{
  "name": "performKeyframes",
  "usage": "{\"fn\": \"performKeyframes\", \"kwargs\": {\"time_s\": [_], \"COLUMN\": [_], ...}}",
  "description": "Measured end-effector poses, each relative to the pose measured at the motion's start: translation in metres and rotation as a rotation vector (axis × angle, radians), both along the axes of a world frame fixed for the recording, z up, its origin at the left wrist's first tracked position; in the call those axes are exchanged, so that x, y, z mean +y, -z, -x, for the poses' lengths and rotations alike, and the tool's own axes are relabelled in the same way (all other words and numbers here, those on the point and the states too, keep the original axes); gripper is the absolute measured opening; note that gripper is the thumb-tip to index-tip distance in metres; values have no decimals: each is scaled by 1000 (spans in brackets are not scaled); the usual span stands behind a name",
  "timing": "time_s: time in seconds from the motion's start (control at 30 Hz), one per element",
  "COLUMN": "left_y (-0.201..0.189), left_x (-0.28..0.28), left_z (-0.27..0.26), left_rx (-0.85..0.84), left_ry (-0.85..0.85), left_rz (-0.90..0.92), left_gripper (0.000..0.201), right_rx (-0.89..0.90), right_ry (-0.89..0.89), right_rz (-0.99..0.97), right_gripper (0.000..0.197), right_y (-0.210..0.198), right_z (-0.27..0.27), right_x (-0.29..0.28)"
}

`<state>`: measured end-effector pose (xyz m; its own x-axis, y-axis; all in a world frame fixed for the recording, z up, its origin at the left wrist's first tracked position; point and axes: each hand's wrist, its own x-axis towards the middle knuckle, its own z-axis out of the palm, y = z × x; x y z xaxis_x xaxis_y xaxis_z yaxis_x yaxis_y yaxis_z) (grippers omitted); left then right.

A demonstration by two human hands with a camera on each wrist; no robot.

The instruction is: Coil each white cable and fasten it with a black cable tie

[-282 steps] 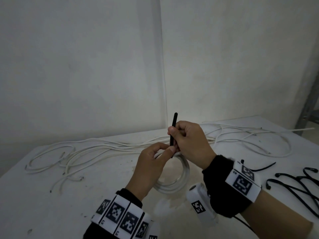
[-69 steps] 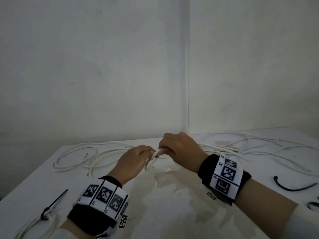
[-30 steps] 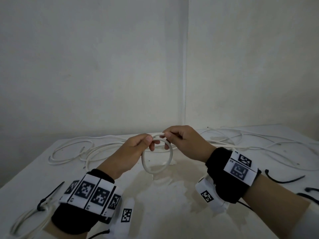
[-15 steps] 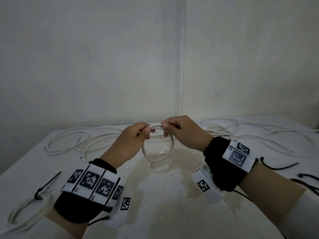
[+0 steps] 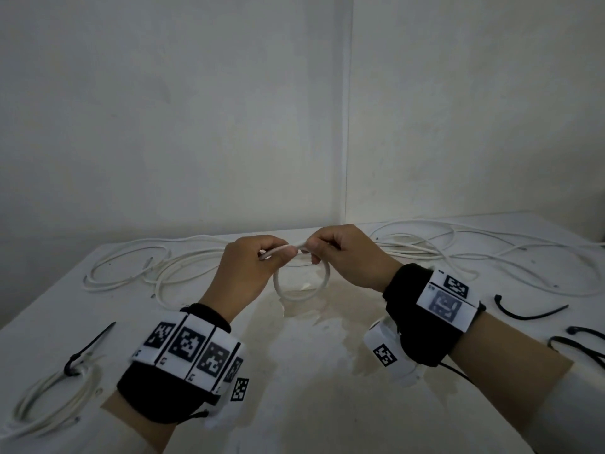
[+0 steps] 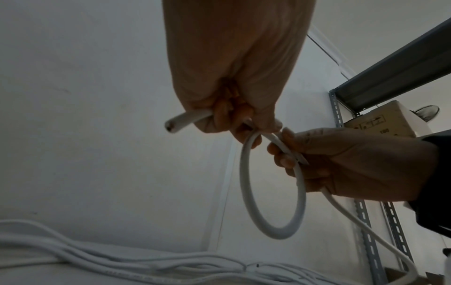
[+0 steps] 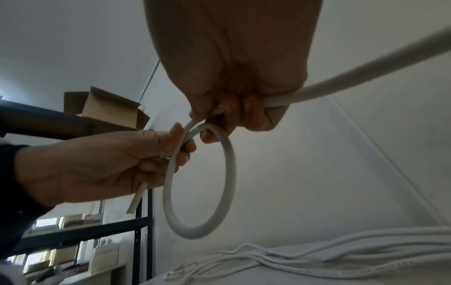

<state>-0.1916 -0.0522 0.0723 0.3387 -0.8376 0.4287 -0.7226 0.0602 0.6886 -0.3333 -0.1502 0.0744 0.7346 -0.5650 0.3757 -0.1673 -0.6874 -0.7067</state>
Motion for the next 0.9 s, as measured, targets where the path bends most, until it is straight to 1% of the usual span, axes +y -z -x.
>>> {"fn": "performKeyframes", "kwargs": {"time_s": [0.07, 0.17, 0.23, 0.3, 0.37, 0.43, 0.47, 0.5, 0.57, 0.63, 0.7, 0.77, 0.83, 0.9], "left_y": [1, 1, 0, -2, -1, 3, 4, 7, 10, 12, 12, 12, 15, 19], "left_x": [0, 1, 6, 11, 12, 11, 10, 9, 6, 5, 2, -1, -3, -6], "left_z": [2, -2, -7, -11, -12, -10, -9, -8, -5, 0, 7, 12, 12, 9], "left_rx": [14, 84, 177, 272, 412, 531, 542, 533, 550, 621, 688, 664, 517, 373], "left_ry": [0, -33, -28, 34, 104, 139, 138, 135, 141, 166, 192, 173, 107, 15], "left_rz": [-29, -106, -150, -189, -202, -190, -175, -153, -100, -63, -53, -76, -84, -37], "left_gripper": [12, 23, 24, 22, 17, 8, 5, 5, 12, 17, 18, 16, 16, 22], "right_rx": [-17, -38, -52, -51, -51, -75, -90, -104, -121, -131, -141, -156, -169, -170], "right_ry": [24, 69, 109, 137, 155, 178, 189, 197, 198, 191, 182, 173, 158, 132], "right_rz": [6, 13, 8, 0, -1, -4, -2, 1, 0, -11, -19, -22, -31, -43], "right_gripper": [38, 38, 37, 38, 41, 41, 40, 39, 37, 35, 36, 40, 40, 40], "right_y": [1, 4, 7, 9, 11, 11, 10, 9, 7, 7, 8, 10, 10, 8], "right_z": [-1, -2, 0, 2, 1, -1, -2, -3, -3, -3, -3, -2, 0, 1], "right_x": [0, -5, -12, -16, -16, -15, -15, -15, -15, -14, -12, -10, -8, -4]}}
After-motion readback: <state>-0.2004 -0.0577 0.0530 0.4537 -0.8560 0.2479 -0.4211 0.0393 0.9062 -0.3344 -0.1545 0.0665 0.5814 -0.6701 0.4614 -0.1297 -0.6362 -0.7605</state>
